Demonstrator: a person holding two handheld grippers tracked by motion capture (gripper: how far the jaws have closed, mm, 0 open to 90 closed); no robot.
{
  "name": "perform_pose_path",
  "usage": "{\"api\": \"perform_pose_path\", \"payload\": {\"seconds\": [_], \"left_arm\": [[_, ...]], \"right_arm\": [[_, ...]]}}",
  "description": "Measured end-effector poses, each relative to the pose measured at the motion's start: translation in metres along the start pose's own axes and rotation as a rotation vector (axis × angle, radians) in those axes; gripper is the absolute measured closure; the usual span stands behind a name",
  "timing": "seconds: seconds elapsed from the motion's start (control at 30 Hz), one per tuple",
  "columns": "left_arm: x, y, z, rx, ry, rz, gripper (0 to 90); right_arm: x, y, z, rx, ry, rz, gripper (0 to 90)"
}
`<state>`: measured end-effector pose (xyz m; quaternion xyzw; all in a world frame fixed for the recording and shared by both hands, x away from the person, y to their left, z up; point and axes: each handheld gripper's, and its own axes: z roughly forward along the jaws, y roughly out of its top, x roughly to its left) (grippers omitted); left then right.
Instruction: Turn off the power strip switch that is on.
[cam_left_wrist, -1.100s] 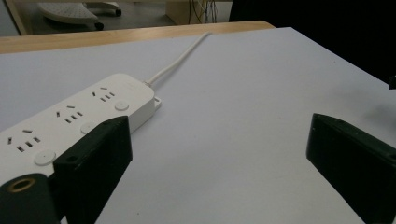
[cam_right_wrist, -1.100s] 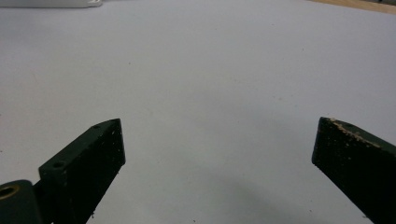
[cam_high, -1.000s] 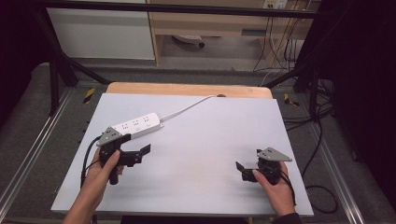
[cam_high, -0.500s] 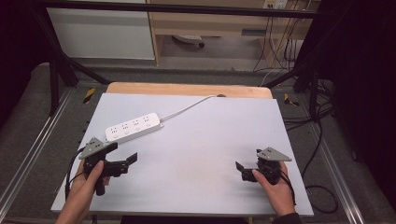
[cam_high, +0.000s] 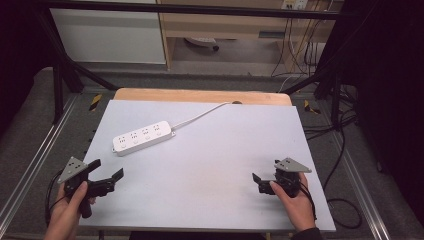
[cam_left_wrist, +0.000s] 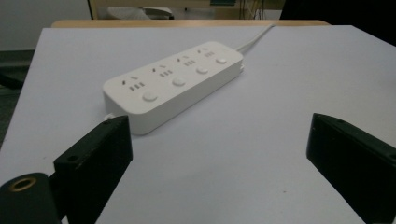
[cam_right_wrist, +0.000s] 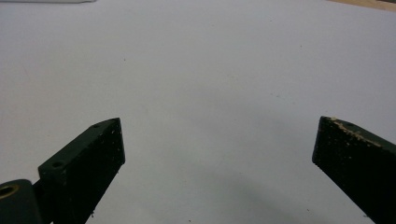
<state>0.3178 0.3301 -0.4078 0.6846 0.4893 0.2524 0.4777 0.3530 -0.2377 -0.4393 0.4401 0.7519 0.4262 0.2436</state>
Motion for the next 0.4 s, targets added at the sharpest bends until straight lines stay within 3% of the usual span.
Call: {"api": "perform_pose_path", "payload": {"seconds": [0.13,0.23,0.4], "left_arm": [[0.014,-0.015,-0.002,0.034,0.034,-0.024,7.1],[0.024,-0.021,-0.006,0.023,0.077,-0.044,7.4],[0.028,-0.024,-0.003,0.006,0.111,-0.061,7.7]], "right_arm": [[-0.003,-0.002,0.002,0.005,-0.015,-0.001,2.9],[-0.006,-0.004,0.004,0.027,-0.044,0.002,3.1],[-0.016,-0.013,0.012,0.124,-0.12,0.038,3.7]]}}
